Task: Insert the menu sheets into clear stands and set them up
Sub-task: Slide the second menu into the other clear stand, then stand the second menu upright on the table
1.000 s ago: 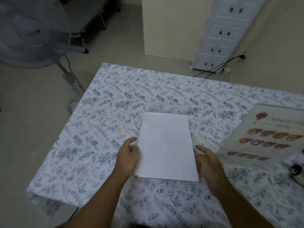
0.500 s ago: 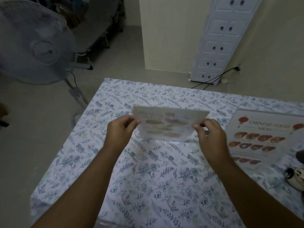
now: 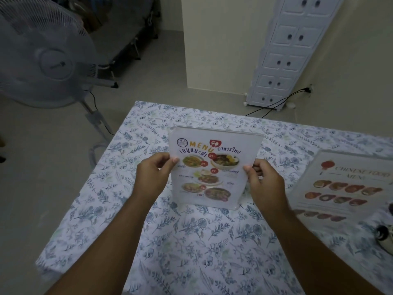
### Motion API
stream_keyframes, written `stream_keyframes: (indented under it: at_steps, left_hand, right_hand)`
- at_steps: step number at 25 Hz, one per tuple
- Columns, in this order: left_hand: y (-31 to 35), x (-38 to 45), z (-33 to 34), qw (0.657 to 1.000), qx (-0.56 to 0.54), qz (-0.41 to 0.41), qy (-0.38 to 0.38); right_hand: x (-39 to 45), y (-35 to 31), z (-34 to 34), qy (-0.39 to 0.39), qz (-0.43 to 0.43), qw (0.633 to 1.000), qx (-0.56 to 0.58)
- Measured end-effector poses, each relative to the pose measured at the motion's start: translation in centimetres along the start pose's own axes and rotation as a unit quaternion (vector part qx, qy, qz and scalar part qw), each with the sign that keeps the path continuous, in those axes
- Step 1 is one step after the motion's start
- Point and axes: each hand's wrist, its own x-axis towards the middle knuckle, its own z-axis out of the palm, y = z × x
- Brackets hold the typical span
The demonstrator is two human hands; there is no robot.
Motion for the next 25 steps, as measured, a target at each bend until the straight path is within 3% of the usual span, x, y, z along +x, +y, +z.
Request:
stream_keyframes:
  at_steps: [11,17,22,25]
  left_hand:
    - [-0.6,-1.4,0.8,0.995,0.057,0.057,0.054]
    - [0.9,-2.7,1.8,0.994,0.067,0.014,0.091]
    - [3.6,-7.8,2.7,0.986,0.106,-0.014,0.125]
    - [4.3,-11.3,4.2,0.98,0.186,0.015,0.067]
  right_hand:
    - [-1.1,0.5,1.1,0.009,-0.011,0.999,-0.044]
    - [-0.5,-0.2,0.5,-0.005,0.022,0.999,-0.044]
    - [-2.5,-0.3,-2.6,-0.102,0.0,0.988,-0.119]
    - [-5.2,0.7,-4.7,-0.176,-0.05,0.954,-0.237]
